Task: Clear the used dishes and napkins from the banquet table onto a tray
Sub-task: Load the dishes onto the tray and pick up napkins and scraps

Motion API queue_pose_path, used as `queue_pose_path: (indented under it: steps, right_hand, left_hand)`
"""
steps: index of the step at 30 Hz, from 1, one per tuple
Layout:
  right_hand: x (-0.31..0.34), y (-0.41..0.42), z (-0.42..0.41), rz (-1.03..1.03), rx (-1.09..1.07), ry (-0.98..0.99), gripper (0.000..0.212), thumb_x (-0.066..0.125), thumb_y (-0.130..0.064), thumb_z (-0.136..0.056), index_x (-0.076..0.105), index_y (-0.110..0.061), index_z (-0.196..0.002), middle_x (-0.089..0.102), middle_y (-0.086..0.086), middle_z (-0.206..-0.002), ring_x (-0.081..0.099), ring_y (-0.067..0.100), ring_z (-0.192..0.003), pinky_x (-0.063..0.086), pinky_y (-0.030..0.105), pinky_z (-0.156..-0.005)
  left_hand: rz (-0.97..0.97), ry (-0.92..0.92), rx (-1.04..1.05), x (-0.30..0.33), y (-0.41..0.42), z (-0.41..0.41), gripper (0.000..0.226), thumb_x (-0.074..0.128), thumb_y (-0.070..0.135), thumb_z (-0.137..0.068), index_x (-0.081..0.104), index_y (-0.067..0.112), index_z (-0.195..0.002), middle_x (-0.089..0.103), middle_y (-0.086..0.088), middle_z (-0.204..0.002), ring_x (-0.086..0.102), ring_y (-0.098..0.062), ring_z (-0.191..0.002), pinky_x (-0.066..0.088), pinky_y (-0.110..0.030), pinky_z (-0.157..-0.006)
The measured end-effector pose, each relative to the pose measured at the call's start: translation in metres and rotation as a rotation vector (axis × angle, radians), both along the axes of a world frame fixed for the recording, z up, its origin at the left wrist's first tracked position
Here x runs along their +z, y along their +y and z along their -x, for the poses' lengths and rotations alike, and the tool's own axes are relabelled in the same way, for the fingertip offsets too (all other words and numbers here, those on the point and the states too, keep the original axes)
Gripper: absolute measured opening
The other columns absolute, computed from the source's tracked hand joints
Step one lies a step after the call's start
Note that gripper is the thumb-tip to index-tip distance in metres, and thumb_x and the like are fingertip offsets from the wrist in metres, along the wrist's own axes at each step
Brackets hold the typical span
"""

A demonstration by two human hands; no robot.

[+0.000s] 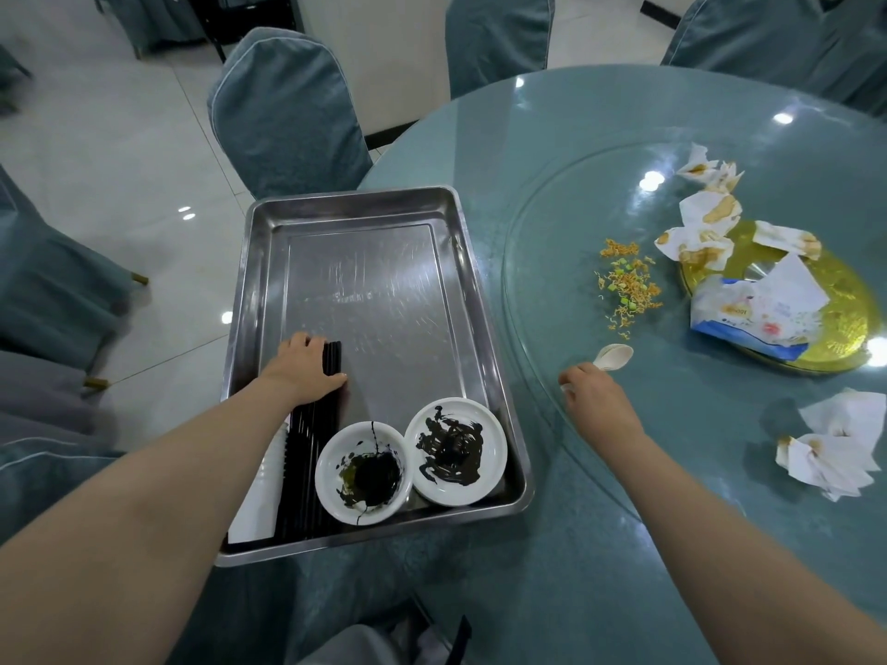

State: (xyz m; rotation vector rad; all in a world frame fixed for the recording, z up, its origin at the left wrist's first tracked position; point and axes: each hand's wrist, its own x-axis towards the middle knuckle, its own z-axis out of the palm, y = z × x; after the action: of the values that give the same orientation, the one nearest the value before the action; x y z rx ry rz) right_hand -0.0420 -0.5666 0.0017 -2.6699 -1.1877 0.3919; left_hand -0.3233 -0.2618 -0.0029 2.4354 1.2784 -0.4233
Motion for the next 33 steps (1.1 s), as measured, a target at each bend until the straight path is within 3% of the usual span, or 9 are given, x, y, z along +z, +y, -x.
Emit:
queue_pose_path:
  steps: [6,12,15,18,21,24,30,33]
  right_hand:
    - [0.007,0.006,0.017,-0.109,0.074,-0.01,0.021,0.049,-0.004,-0.094,0.066,-0.002,-0.106,0.061,0.013,-0.106,0.056,0.034,-0.091,0.048,0.041,-0.077]
    - [0.021,0.03,0.051,-0.257,0.224,-0.025,0.016,0.054,-0.002,-0.092,0.068,-0.005,-0.1,0.063,0.008,-0.1,0.058,0.029,-0.083,0.048,0.036,-0.074]
    - [0.027,0.042,0.071,-0.274,0.299,-0.032,0.022,0.057,0.004,-0.087,0.069,-0.005,-0.102,0.064,0.007,-0.101,0.059,0.027,-0.086,0.044,0.029,-0.076]
    - [0.031,0.05,0.09,-0.298,0.441,-0.117,0.018,0.068,0.009,-0.075,0.07,-0.006,-0.084,0.064,0.006,-0.084,0.059,0.025,-0.074,0.053,0.031,-0.068]
    - [0.027,0.055,0.103,-0.242,0.495,-0.081,0.013,0.058,0.002,-0.085,0.065,-0.008,-0.09,0.06,0.007,-0.091,0.056,0.025,-0.079,0.052,0.04,-0.071]
    - [0.022,0.058,0.111,-0.257,0.579,-0.057,0.018,0.056,0.003,-0.083,0.065,-0.009,-0.093,0.062,0.006,-0.101,0.056,0.029,-0.078,0.05,0.04,-0.063]
    - [0.028,0.057,0.125,-0.275,0.659,-0.06,0.017,0.063,0.003,-0.077,0.066,-0.01,-0.088,0.063,0.006,-0.101,0.056,0.029,-0.071,0.047,0.034,-0.05]
    - [0.026,0.055,0.128,-0.251,0.697,-0.1,0.021,0.064,0.002,-0.076,0.067,-0.013,-0.092,0.062,0.003,-0.105,0.058,0.026,-0.08,0.05,0.035,-0.056]
  left_hand:
    - [-0.086,0.002,0.001,0.006,0.0,-0.005,0.079,0.053,0.055,-0.09,0.023,0.013,-0.15,0.027,-0.014,-0.153,0.024,-0.033,-0.142,0.026,-0.048,-0.114]
    - [-0.132,-0.278,-0.126,0.019,-0.024,-0.03,0.062,0.056,0.039,-0.092,0.038,0.01,-0.144,0.042,-0.011,-0.146,0.036,-0.029,-0.136,0.027,-0.042,-0.112]
    - [-0.006,-0.467,-0.14,0.031,-0.046,-0.049,0.047,0.059,0.031,-0.094,0.051,0.009,-0.134,0.055,-0.007,-0.134,0.051,-0.022,-0.124,0.037,-0.033,-0.105]
    - [0.222,-0.577,-0.047,0.047,-0.073,-0.067,0.036,0.06,0.029,-0.094,0.059,0.011,-0.125,0.063,-0.001,-0.117,0.058,-0.013,-0.107,0.043,-0.024,-0.092]
    - [0.474,-0.601,0.026,0.056,-0.093,-0.082,0.035,0.061,0.032,-0.093,0.062,0.009,-0.119,0.066,-0.001,-0.108,0.063,-0.017,-0.102,0.05,-0.028,-0.088]
    - [0.678,-0.615,0.1,0.062,-0.106,-0.088,0.027,0.059,0.026,-0.095,0.064,0.005,-0.112,0.068,-0.015,-0.108,0.066,-0.02,-0.096,0.055,-0.031,-0.087]
    - [0.68,-0.57,0.172,0.063,-0.112,-0.089,0.008,0.064,0.021,-0.092,0.067,0.013,-0.092,0.067,-0.013,-0.093,0.062,-0.017,-0.08,0.056,-0.02,-0.07]
    - [0.676,-0.557,0.204,0.062,-0.111,-0.088,0.008,0.061,0.011,-0.091,0.065,0.007,-0.097,0.064,-0.008,-0.083,0.061,-0.012,-0.069,0.055,-0.014,-0.061]
